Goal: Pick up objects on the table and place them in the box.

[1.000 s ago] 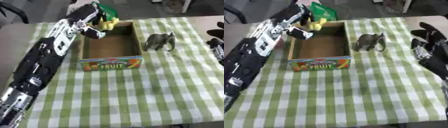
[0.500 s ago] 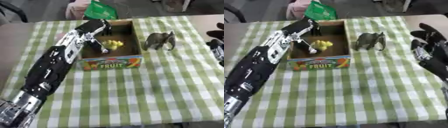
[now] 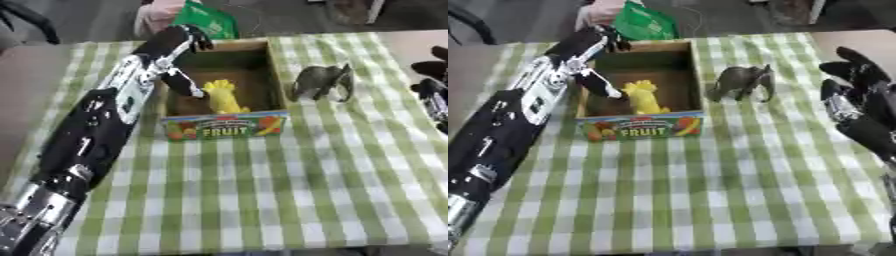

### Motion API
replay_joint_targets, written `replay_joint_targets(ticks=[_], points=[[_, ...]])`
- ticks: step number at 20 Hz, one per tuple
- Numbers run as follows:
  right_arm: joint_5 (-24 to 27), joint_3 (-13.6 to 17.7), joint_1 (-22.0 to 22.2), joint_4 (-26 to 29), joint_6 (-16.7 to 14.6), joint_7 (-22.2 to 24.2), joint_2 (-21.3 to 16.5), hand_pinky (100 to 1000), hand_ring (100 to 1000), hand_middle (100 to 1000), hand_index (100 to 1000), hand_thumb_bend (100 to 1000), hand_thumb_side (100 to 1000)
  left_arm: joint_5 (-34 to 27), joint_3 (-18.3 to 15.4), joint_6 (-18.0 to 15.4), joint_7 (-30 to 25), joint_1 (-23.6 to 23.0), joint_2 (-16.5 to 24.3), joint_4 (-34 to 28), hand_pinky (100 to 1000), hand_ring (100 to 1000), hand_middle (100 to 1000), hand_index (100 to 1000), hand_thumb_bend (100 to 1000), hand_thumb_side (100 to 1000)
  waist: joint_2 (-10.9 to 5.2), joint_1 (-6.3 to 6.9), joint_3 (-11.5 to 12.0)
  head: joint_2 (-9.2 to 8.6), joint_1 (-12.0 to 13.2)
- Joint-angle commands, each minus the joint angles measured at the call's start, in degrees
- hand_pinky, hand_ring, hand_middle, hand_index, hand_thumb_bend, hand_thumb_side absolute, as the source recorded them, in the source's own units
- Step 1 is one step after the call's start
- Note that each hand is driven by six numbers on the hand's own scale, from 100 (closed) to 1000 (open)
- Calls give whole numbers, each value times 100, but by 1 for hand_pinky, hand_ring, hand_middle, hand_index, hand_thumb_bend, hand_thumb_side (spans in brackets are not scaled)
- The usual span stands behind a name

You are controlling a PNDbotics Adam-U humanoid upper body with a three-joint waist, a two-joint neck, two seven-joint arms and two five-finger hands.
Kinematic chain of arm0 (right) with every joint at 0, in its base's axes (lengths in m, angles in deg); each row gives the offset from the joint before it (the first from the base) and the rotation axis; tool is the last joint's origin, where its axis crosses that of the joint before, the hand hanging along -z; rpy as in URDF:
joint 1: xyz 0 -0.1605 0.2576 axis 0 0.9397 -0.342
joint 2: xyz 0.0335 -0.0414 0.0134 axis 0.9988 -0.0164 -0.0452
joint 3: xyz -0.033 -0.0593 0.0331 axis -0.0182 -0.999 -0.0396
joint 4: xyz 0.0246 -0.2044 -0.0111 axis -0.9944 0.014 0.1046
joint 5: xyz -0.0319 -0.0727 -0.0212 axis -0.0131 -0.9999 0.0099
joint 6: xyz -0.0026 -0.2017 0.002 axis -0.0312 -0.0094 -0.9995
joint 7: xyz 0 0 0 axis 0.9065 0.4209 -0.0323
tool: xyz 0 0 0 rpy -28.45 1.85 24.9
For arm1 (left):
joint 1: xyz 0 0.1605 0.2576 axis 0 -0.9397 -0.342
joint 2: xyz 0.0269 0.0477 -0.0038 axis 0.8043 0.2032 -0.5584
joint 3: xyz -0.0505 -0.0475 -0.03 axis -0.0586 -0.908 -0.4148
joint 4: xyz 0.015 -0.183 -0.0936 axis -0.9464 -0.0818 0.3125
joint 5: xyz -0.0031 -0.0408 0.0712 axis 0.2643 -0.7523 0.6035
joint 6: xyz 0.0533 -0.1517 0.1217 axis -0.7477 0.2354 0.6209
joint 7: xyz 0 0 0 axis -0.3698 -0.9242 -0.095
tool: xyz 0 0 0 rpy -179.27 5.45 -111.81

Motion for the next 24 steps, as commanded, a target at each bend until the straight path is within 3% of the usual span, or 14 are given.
replay_joint_targets(ticks=[1, 7, 8, 10, 14, 17, 24], points=[[12, 54, -53, 37, -5, -14, -79, 809, 922, 787, 974, 100, 428, -341, -122, 233, 69, 160, 276, -357, 709, 627, 626, 742, 817, 140, -83, -11, 3, -29, -23], [12, 54, -53, 37, -5, -14, -80, 809, 922, 787, 974, 100, 428, -435, -107, 320, 40, 154, 303, -445, 709, 627, 626, 742, 817, 140, -83, -10, 4, -30, -23], [3, 86, -38, 34, -3, -34, -106, 809, 922, 787, 974, 100, 427, -405, -158, 353, 70, 103, 355, -396, 701, 617, 614, 736, 825, 158, -67, 2, 55, -63, -123], [-12, 122, -10, 33, -7, -66, -134, 809, 922, 787, 974, 100, 425, -272, -389, 498, 211, -129, 587, -166, 701, 617, 614, 737, 827, 163, -69, -6, 165, -71, -209], [-11, 86, -31, 27, -13, -44, -122, 810, 922, 787, 974, 100, 426, -134, -865, 881, 372, -268, 885, 456, 698, 611, 609, 733, 828, 166, -70, -9, 87, -76, -137], [-9, 80, -34, 23, -15, -35, -121, 810, 922, 787, 974, 100, 426, -147, -853, 1090, 540, -210, 906, 904, 697, 611, 608, 733, 828, 165, -68, -5, 79, -77, -137], [-6, 78, -41, 18, -22, -26, -116, 810, 922, 787, 974, 100, 423, -189, -767, 1002, 590, -195, 888, 1312, 697, 615, 614, 733, 827, 164, -69, -24, 76, -78, -133]])
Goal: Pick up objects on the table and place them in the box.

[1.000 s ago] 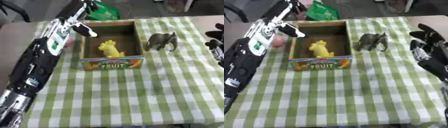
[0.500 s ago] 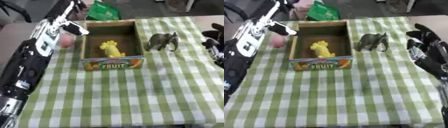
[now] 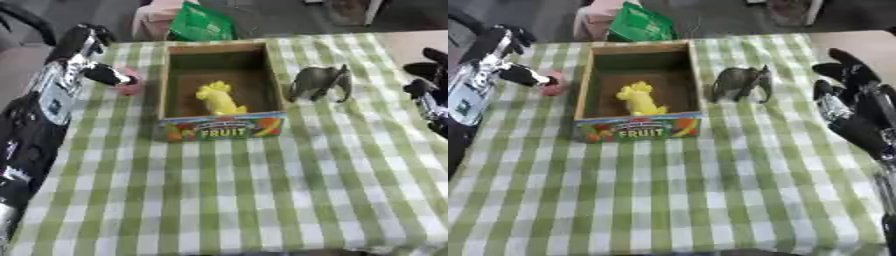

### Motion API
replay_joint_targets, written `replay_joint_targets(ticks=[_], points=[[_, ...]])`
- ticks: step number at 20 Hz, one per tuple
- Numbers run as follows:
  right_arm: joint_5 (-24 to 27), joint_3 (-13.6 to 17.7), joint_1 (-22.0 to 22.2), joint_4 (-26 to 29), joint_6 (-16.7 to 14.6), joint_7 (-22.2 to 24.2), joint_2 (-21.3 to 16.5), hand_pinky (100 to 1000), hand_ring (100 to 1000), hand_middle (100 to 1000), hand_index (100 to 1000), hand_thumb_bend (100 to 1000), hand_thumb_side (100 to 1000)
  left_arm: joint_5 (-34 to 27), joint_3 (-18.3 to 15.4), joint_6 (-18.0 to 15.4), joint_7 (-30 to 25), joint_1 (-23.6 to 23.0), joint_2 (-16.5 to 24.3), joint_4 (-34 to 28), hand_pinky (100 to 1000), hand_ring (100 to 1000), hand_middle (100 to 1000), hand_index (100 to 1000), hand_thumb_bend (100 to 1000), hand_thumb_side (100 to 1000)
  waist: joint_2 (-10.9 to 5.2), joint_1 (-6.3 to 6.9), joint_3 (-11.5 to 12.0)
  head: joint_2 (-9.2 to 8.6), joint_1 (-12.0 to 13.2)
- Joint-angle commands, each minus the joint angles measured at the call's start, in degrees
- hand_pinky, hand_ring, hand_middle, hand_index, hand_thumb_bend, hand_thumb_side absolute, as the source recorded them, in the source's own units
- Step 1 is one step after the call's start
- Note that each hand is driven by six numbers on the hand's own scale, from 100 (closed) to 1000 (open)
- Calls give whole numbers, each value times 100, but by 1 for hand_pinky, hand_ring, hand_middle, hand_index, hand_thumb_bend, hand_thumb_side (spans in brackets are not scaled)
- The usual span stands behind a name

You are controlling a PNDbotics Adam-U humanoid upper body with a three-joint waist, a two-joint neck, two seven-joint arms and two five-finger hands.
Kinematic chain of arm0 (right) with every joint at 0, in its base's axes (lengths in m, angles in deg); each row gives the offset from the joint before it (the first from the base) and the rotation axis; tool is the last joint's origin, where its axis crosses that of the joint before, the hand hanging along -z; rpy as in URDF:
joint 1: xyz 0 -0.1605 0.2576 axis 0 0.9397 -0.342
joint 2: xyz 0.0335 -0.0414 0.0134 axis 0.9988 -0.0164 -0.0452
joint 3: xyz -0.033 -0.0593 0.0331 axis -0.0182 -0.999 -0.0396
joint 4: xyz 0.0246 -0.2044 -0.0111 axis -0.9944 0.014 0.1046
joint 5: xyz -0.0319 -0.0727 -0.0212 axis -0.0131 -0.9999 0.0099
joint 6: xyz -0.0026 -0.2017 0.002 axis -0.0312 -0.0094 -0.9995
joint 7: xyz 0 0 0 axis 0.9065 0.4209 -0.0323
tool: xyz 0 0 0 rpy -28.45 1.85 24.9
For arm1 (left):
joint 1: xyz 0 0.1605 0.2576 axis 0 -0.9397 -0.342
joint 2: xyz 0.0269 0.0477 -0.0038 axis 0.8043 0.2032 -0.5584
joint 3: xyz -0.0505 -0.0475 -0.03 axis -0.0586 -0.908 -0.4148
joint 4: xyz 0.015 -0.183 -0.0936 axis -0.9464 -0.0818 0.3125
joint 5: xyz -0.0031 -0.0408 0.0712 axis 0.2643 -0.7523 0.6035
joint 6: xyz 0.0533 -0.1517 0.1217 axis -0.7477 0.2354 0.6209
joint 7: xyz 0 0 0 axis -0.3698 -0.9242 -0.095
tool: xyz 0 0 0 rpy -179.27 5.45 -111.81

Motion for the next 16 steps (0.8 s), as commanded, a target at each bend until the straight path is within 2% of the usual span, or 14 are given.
replay_joint_targets(ticks=[1, 9, 12, 16], points=[[-2, 29, -84, 49, -19, 5, -112, 810, 922, 787, 974, 100, 423, 19, 16, -56, -37, 154, 157, 58, 697, 615, 614, 733, 827, 164, -72, -20, -8, -61, 7], [-3, 35, -87, 43, -23, 4, -104, 811, 923, 788, 975, 100, 425, 123, 95, -243, -509, 89, 7, 319, 687, 599, 594, 722, 826, 165, -45, -33, -22, -59, -2], [-2, 38, -86, 42, -23, 5, -101, 811, 923, 788, 975, 100, 428, 196, 85, -230, -524, 70, -29, 349, 674, 576, 570, 709, 829, 172, -33, -33, -24, -57, -6], [-3, 41, -87, 40, -22, 6, -96, 811, 923, 788, 975, 100, 430, 244, 49, -143, -358, 48, -60, 370, 659, 559, 554, 697, 748, 187, -21, -33, -25, -60, -14]])
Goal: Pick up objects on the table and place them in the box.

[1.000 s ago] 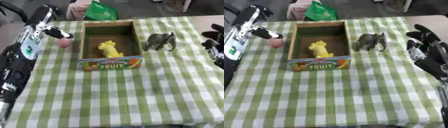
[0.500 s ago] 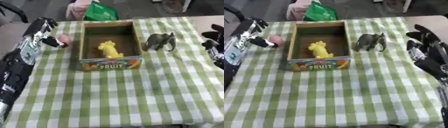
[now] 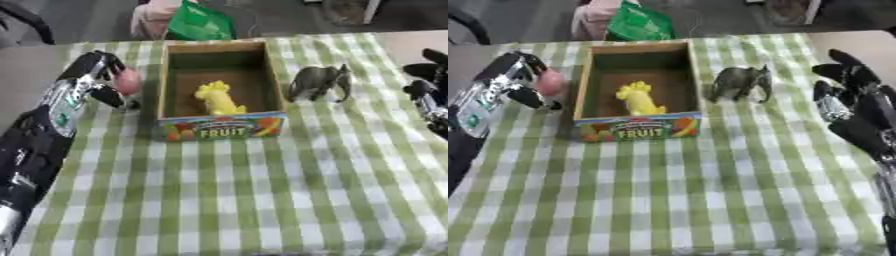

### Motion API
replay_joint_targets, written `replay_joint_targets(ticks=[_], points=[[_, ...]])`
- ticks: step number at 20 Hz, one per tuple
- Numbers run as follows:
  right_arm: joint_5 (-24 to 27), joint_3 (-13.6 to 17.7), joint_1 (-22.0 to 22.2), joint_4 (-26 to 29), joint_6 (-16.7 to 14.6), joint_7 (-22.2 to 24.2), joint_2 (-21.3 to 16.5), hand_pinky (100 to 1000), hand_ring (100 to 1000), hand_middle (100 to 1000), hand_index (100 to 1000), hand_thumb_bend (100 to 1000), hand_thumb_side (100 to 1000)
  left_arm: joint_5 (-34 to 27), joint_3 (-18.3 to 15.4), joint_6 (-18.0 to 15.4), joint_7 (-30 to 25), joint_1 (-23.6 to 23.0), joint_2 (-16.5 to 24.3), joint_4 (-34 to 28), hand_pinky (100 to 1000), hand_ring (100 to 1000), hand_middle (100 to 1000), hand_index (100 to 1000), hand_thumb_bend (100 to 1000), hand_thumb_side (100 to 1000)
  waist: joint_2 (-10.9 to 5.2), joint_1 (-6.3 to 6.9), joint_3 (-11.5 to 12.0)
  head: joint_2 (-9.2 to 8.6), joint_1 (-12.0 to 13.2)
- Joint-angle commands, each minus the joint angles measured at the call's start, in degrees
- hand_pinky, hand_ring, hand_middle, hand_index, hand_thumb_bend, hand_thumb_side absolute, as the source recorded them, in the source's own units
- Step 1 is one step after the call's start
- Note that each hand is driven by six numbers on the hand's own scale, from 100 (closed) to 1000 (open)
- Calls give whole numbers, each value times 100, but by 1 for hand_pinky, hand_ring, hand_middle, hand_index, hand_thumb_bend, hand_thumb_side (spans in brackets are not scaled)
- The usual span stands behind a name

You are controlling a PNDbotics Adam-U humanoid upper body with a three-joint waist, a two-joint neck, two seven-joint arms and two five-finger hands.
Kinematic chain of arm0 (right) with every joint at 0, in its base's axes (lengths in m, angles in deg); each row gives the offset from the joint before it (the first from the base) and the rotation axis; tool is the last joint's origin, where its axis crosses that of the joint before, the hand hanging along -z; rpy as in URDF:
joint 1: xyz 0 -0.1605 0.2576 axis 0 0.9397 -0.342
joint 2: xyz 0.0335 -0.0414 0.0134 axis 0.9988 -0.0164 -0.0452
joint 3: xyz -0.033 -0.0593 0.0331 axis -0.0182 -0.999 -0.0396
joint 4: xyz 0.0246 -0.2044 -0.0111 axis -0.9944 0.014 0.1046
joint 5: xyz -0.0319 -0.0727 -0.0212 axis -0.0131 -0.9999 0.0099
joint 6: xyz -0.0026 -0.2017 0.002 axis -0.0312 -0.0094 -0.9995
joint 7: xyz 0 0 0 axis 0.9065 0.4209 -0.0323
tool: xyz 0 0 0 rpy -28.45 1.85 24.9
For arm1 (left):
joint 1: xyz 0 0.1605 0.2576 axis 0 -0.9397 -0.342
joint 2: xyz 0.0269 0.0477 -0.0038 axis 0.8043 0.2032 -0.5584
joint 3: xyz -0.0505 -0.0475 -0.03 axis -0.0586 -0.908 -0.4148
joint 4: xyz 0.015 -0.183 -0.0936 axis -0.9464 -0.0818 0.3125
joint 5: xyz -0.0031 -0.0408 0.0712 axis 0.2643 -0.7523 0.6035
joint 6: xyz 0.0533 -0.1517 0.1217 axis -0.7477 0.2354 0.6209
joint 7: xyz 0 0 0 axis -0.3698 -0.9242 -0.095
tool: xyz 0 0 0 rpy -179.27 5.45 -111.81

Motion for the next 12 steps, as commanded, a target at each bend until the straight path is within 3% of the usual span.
replay_joint_targets(ticks=[1, 5, 6, 10, 12], points=[[-3, 40, -87, 42, -18, 4, -96, 811, 923, 788, 975, 100, 429, 51, -76, 102, 170, 76, 94, -53, 658, 557, 553, 696, 737, 188, -66, -8, -5, -45, -15], [-2, 39, -89, 41, -18, 7, -95, 811, 923, 788, 975, 100, 429, 30, -54, 179, 410, 65, 79, -20, 658, 557, 553, 696, 737, 188, -62, -8, -8, -46, -15], [-3, 40, -88, 40, -18, 7, -96, 811, 923, 788, 976, 100, 429, 18, -71, 193, 444, 73, 94, -27, 642, 530, 525, 672, 630, 181, -62, -9, -2, -44, -19], [0, 44, -92, 41, -19, 7, -95, 811, 923, 788, 976, 100, 431, 49, -176, 495, 789, 47, 121, -112, 628, 501, 492, 651, 591, 163, -53, -9, 6, -46, -25], [0, 45, -92, 41, -19, 8, -94, 812, 923, 788, 976, 100, 430, 84, -126, 576, 986, 26, 103, -45, 608, 469, 457, 613, 527, 146, -51, -13, 4, -44, -26]])
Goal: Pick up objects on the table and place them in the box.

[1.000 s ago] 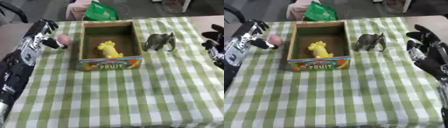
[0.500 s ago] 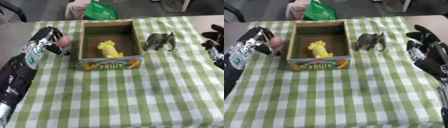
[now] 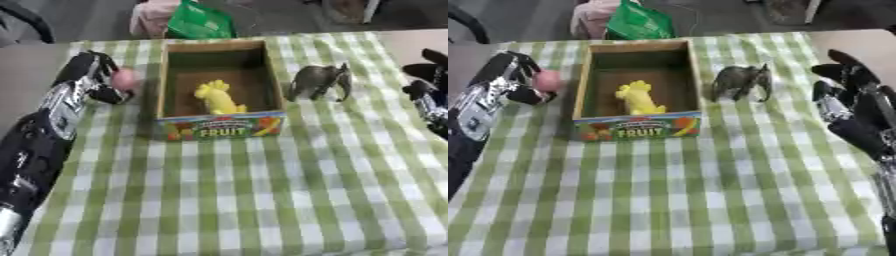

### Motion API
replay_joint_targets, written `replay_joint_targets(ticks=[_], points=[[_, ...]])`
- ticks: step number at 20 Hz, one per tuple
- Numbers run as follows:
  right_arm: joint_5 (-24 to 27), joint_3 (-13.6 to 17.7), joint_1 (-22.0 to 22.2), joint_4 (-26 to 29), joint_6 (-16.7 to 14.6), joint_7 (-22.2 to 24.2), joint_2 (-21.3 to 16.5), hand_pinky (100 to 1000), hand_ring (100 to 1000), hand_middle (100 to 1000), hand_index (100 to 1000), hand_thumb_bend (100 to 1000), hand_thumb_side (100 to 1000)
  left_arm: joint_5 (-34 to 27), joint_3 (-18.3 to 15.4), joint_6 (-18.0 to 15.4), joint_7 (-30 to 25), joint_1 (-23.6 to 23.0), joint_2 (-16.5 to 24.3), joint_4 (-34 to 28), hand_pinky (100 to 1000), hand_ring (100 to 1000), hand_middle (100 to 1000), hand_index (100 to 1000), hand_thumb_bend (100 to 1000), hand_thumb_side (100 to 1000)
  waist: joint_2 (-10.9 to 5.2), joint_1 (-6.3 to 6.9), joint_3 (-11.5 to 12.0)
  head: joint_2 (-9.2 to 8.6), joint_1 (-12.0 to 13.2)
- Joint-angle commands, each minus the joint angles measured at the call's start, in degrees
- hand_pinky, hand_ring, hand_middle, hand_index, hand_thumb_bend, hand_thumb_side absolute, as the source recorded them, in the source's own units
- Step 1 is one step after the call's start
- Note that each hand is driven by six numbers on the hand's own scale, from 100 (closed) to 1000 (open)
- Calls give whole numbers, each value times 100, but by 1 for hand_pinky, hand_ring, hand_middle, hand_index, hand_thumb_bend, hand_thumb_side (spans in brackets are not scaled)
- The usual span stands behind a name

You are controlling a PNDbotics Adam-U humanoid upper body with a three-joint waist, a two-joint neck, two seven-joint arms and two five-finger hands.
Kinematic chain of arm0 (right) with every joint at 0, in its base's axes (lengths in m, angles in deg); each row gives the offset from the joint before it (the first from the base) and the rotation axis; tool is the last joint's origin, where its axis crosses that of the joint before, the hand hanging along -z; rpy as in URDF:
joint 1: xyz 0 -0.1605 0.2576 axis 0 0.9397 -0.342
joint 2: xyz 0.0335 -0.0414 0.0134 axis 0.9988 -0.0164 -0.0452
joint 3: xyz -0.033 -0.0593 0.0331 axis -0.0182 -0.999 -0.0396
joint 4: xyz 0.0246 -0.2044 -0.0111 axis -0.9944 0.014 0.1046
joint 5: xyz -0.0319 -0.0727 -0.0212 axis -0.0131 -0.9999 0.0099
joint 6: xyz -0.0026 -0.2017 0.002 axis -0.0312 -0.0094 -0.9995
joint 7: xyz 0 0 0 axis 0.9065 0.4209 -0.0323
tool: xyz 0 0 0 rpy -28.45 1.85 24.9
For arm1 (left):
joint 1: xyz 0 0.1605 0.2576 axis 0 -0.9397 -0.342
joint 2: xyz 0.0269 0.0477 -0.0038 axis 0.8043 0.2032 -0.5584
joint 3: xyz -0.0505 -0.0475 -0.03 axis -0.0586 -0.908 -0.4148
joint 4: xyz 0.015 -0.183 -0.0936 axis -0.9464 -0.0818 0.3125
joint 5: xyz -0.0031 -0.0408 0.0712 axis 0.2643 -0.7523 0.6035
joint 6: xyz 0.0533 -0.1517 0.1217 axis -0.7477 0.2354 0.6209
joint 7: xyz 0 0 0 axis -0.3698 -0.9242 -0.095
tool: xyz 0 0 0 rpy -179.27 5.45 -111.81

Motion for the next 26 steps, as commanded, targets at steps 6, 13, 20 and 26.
replay_joint_targets(ticks=[6, 13, 20, 26], points=[[3, 47, -92, 40, -20, 9, -94, 812, 923, 788, 976, 100, 430, 150, 32, 163, 530, 53, 77, 155, 588, 418, 399, 553, 438, 133, -68, -20, 4, -39, -20], [2, 54, -87, 36, -22, 9, -90, 812, 923, 788, 976, 100, 430, 148, 14, 140, 657, 47, 55, 192, 546, 347, 324, 463, 361, 119, -69, -23, 1, -40, -26], [1, 57, -85, 29, -20, 9, -88, 812, 924, 788, 976, 100, 432, -106, -65, 274, 1293, 59, 64, 37, 499, 271, 238, 367, 197, 120, -68, -19, 9, -44, -31], [5, 55, -95, 32, -25, 16, -88, 812, 923, 788, 976, 100, 429, -452, -2, 252, 1742, 65, 84, -6, 495, 255, 213, 340, 179, 118, -72, -21, 16, -50, -32]])
